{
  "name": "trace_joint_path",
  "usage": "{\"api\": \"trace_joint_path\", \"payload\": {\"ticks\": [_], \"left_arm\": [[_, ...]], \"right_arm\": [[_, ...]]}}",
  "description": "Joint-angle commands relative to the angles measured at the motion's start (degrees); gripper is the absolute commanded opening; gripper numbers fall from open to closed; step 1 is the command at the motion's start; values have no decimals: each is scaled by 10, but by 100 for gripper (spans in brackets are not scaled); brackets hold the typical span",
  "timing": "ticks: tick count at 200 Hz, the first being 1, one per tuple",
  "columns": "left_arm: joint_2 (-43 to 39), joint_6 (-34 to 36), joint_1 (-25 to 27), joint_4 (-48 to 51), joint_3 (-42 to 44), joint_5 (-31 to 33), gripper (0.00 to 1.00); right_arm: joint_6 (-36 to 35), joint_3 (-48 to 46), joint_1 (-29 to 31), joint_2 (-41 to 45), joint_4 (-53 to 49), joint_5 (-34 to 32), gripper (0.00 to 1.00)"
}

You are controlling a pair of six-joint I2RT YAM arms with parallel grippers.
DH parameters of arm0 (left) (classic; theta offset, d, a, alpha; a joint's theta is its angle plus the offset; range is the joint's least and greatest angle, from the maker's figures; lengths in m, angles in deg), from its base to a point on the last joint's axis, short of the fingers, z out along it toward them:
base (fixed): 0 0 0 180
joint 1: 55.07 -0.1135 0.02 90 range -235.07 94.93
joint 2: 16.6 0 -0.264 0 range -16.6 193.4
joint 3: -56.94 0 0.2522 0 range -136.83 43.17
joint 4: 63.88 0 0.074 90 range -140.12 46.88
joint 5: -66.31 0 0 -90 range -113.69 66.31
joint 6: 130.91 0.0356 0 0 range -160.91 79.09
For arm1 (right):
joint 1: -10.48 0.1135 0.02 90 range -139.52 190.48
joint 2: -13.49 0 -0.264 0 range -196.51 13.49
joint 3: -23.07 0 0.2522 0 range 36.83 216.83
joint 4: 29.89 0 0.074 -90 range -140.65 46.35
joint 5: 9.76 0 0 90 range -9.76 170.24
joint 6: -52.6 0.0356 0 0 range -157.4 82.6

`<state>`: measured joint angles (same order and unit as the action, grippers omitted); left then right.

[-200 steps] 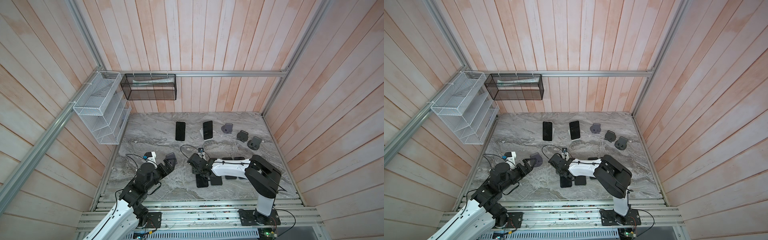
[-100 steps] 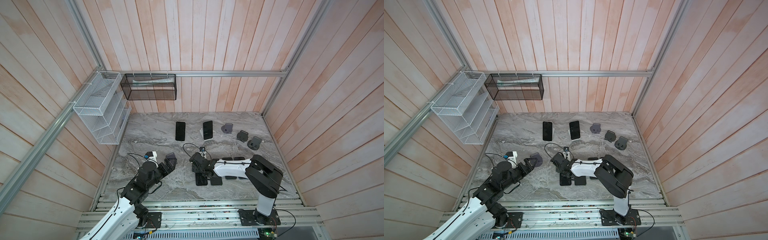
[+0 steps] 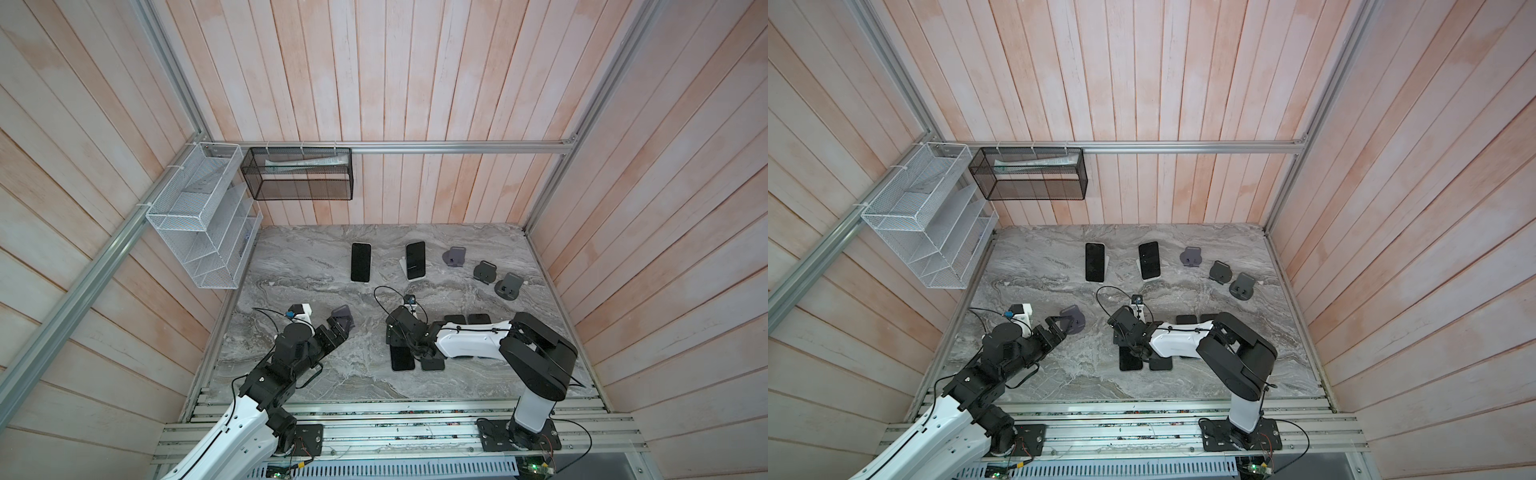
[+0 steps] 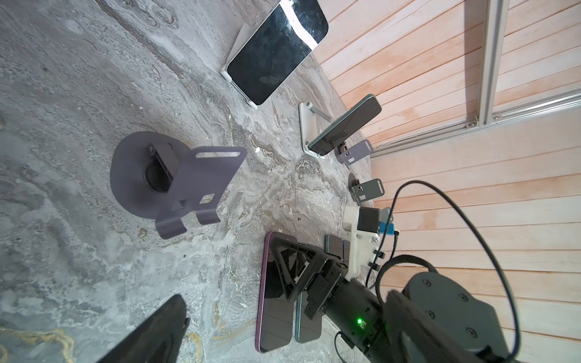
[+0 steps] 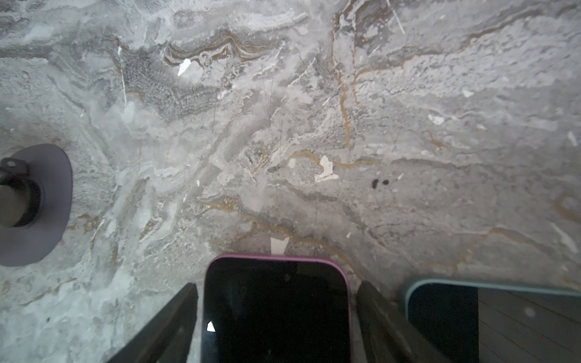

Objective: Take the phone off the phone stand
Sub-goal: 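Lower the purple-edged phone flat beside the other phones and open the right gripper, then raise the right gripper away while the left gripper moves onto the emptied dark stand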

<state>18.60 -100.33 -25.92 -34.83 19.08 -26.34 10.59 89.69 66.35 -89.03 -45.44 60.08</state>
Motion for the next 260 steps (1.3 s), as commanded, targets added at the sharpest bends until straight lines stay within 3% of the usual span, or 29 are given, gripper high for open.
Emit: {"api": "trace_joint_path", "payload": {"ticks": [1, 20, 44, 68, 84, 112, 138, 204, 224, 260], "left_arm": [[-12, -2, -2, 23, -21, 16, 99], [-8, 17, -2, 30, -28, 33, 99], [18, 54, -1, 76, -54, 92, 100], [52, 74, -1, 105, -87, 148, 100], [90, 78, 3, 120, -114, 190, 99], [169, 53, 34, 145, -159, 296, 100], [260, 52, 70, 149, -209, 346, 100], [456, 13, 83, 194, -304, 355, 100], [491, -13, 90, 226, -323, 370, 100], [526, -11, 97, 176, -308, 373, 100]], "right_arm": [[-4, -8, -3, 20, -31, 15, 81], [-39, 11, -3, 48, -44, 6, 82], [-156, 33, -7, 111, -50, -17, 90], [-260, -4, -22, 223, 16, -28, 97], [-299, -37, -50, 282, 65, 0, 98], [-297, -63, -118, 305, 100, 71, 98], [-310, -98, -134, 296, 134, 70, 98], [-284, -207, -150, 327, 231, 50, 98], [-271, -216, -158, 326, 237, 45, 98], [-266, -225, -163, 320, 247, 38, 98]]}}
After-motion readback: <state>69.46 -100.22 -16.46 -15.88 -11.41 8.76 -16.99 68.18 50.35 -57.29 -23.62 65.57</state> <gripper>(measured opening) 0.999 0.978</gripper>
